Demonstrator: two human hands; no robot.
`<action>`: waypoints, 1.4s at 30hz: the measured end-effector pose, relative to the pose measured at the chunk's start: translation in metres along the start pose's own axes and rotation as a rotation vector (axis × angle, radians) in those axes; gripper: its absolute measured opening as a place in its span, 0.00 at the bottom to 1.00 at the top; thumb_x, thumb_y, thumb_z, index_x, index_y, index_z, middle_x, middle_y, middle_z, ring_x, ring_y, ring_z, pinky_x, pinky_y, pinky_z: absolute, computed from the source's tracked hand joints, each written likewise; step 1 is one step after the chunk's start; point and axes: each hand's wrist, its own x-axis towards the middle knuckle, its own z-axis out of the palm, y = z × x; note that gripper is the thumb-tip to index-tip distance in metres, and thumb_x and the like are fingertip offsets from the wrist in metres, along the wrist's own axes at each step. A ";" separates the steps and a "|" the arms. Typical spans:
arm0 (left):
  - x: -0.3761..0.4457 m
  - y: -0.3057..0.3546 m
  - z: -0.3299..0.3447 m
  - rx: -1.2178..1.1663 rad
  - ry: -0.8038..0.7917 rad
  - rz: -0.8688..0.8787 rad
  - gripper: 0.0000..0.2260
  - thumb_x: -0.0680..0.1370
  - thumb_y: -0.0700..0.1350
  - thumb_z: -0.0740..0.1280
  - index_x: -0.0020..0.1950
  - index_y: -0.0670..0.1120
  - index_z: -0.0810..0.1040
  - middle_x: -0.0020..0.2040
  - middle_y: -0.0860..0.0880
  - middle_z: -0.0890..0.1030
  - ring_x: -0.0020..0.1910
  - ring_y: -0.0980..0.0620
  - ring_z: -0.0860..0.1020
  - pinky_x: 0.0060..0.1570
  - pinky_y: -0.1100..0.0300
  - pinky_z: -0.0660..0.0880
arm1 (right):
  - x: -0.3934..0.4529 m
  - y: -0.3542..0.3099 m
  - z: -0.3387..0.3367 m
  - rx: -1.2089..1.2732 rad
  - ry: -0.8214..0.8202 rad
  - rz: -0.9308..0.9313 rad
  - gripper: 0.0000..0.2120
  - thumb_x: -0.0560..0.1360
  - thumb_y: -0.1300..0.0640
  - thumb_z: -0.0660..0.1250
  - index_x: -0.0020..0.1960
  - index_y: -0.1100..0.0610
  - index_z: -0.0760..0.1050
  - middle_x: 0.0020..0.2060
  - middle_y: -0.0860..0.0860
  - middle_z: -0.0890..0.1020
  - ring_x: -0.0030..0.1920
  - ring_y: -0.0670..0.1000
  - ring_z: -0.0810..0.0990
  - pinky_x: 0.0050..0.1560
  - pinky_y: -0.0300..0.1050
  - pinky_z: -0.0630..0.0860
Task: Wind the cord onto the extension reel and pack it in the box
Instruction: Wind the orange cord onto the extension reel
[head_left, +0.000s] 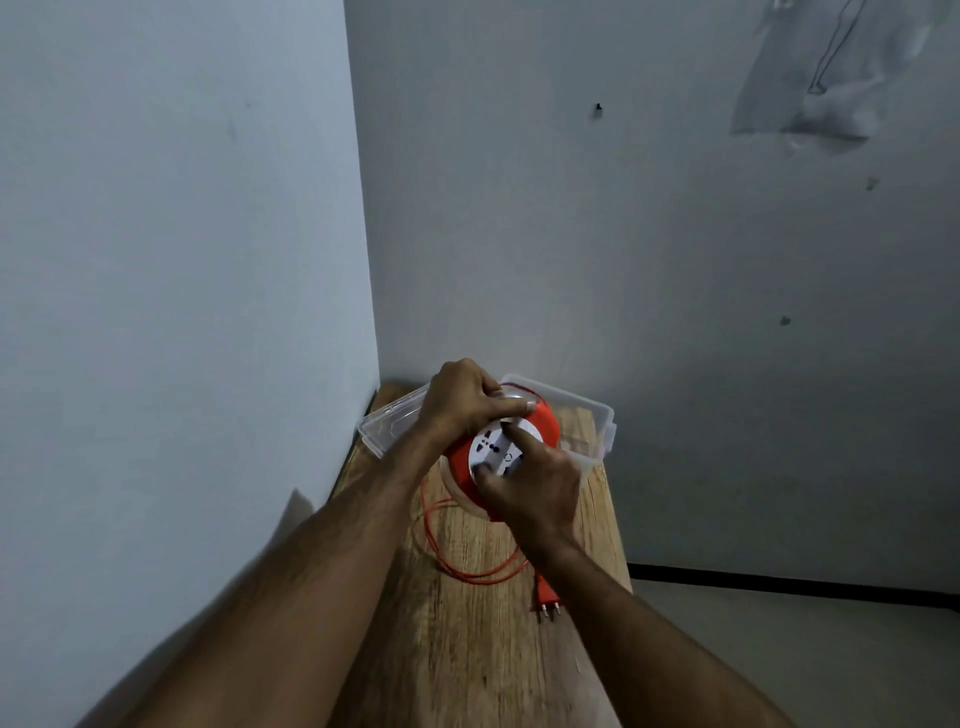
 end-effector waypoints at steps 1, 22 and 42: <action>0.000 0.001 0.002 0.006 0.016 0.004 0.24 0.67 0.65 0.78 0.23 0.51 0.76 0.20 0.55 0.74 0.20 0.61 0.73 0.23 0.70 0.64 | -0.004 -0.007 0.004 0.094 0.058 0.159 0.25 0.70 0.42 0.73 0.64 0.52 0.80 0.48 0.48 0.86 0.45 0.46 0.84 0.48 0.40 0.81; -0.007 -0.013 -0.006 0.004 -0.012 -0.044 0.21 0.68 0.64 0.78 0.30 0.47 0.83 0.26 0.52 0.80 0.26 0.55 0.79 0.31 0.58 0.74 | -0.006 -0.001 -0.031 -0.064 -0.079 -0.554 0.09 0.76 0.57 0.66 0.55 0.56 0.79 0.47 0.54 0.83 0.52 0.53 0.81 0.55 0.51 0.79; 0.000 0.003 -0.006 0.016 -0.090 0.025 0.21 0.66 0.66 0.78 0.31 0.48 0.84 0.27 0.52 0.82 0.25 0.57 0.79 0.28 0.60 0.71 | 0.031 0.020 -0.031 -0.539 -0.267 -0.851 0.33 0.64 0.40 0.78 0.66 0.51 0.77 0.56 0.59 0.84 0.59 0.62 0.81 0.63 0.62 0.76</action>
